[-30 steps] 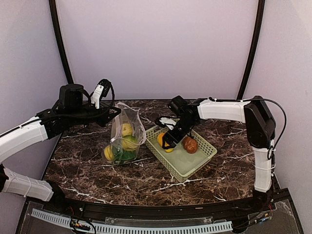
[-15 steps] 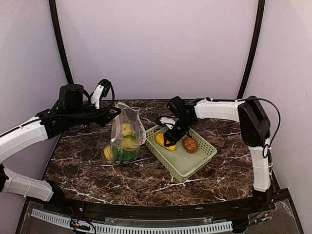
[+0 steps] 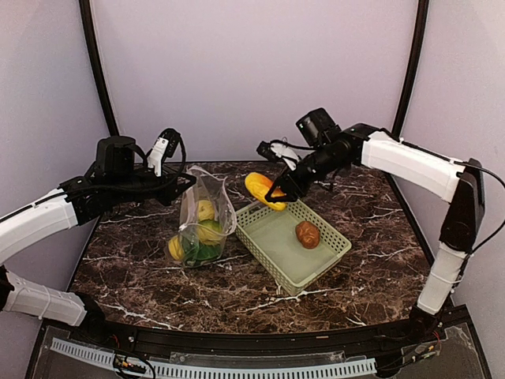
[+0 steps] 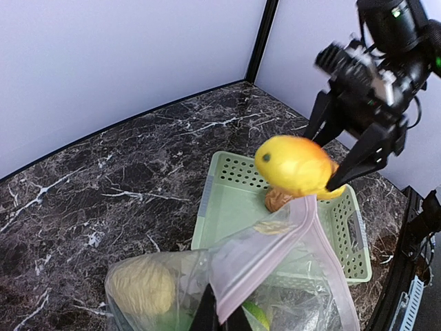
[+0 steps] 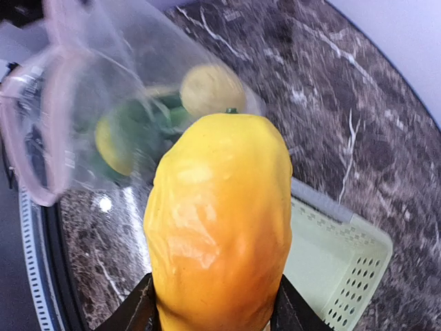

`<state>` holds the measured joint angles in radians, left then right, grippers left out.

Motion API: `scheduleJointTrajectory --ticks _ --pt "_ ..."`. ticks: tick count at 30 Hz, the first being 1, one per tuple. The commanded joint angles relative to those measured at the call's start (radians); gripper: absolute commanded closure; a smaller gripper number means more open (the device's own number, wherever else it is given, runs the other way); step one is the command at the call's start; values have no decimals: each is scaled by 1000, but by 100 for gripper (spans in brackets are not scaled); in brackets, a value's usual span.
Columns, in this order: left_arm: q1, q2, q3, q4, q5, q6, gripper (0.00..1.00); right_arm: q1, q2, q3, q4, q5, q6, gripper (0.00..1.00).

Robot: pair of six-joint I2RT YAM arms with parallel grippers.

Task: Place the food in the zip-top bag and seal the zipper
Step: Pick up the fake fruit from the bin, then place the fake fruit in the zipper food storage bag.

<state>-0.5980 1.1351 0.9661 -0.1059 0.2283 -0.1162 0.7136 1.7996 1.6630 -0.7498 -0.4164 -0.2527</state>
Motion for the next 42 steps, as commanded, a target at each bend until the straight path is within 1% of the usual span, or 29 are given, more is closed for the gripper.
scheduleJointTrajectory --ticks 1,5,9,13,15,19,22,25,29,34,36,37,38,42 --pt "9 11 20 -5 12 3 99 42 -58 100 -34 -188 -80 59" --pt "9 15 20 -5 11 3 99 132 -45 196 -81 -227 -133 59" --pt "9 16 21 -7 16 5 99 212 15 273 -87 -216 -143 59" --pt "9 5 21 -6 14 10 99 243 126 384 -102 -69 -80 61" --pt "10 -10 15 4 10 10 99 249 163 411 -105 11 -61 61" --pt "9 -42 -3 34 12 5 99 254 170 381 -77 204 -21 62" --pt "9 -56 -15 48 18 5 99 257 152 336 -62 266 -23 60" --pt "9 -66 -23 74 66 1 99 273 148 297 -56 338 -43 59" --pt "9 -59 -34 102 127 -22 99 284 173 337 -61 313 -40 58" --pt "9 -26 -23 100 142 -29 99 318 243 458 -72 260 -39 57" --pt "9 -22 -24 99 142 -29 99 328 274 495 -79 247 -40 56" --pt "9 -22 -25 99 138 -28 99 332 289 503 -80 244 -46 54" --pt "9 -21 -24 99 138 -29 99 341 302 503 -78 255 -59 51" --pt "9 -15 -24 99 142 -29 99 351 352 547 -80 352 -52 49"
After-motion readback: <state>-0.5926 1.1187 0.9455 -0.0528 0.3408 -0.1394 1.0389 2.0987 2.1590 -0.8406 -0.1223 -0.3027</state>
